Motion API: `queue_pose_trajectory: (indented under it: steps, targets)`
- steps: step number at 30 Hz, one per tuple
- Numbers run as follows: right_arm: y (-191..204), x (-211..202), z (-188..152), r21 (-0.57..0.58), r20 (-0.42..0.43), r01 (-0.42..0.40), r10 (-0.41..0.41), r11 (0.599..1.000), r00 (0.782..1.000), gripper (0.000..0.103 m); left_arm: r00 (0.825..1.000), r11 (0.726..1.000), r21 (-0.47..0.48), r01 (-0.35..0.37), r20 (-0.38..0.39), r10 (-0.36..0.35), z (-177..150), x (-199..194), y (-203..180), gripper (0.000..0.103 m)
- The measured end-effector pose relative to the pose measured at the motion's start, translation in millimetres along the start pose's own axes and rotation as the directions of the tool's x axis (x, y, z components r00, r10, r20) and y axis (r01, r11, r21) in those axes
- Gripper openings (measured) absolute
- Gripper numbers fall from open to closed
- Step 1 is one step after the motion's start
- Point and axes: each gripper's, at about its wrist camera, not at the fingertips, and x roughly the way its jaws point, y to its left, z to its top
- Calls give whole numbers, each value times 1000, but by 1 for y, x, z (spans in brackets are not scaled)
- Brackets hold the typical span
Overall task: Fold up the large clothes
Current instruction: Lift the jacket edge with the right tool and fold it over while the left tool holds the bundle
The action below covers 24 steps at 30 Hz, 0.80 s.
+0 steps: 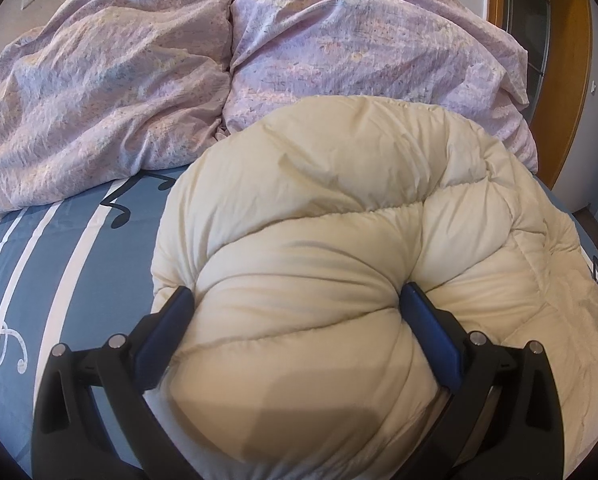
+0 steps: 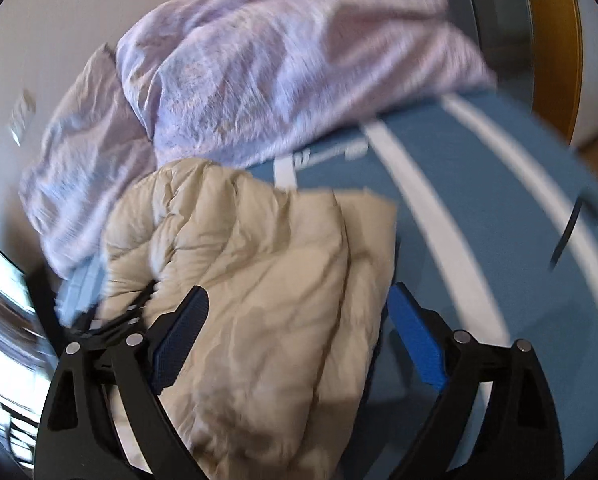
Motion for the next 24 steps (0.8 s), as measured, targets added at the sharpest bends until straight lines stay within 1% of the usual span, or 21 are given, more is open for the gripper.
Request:
queue_pose_trajectory:
  steps: [1,3,5,8,12,15,21,22,24]
  targets:
    - [-7,2,-1,40,-28,-25,26,999,999,93,1000,1000,0,0,1,0,0,0,0,101]
    - [-18,9,-3,100,-74,-49,57,994,996,93,1000,1000,-1,0,2,0,-1,-1,0,101]
    - [-24,15,-6,140,-108,-56,72,989,992,93,1000,1000,-1,0,2,0,-1,-1,0,101]
    - [-29,23,-9,189,-139,-100,128,977,982,93,1000,1000,-1,0,3,0,-1,-1,0,101]
    - [-28,31,-11,208,-163,-133,169,969,972,93,1000,1000,-4,4,5,-4,-2,-1,1,101]
    - [-29,40,-15,237,-182,-166,211,957,960,93,1000,1000,-14,13,9,-13,-3,-2,2,101]
    - [-21,48,-16,232,-182,-222,266,947,947,94,1000,1000,-17,8,17,-8,-4,-8,4,101]
    - [-21,48,-16,226,-182,-221,264,949,947,93,1000,1000,-17,10,17,-9,-4,-10,5,101]
    - [-18,50,-18,217,-186,-219,261,951,947,88,1000,1000,-22,13,20,-13,-5,-16,8,101]
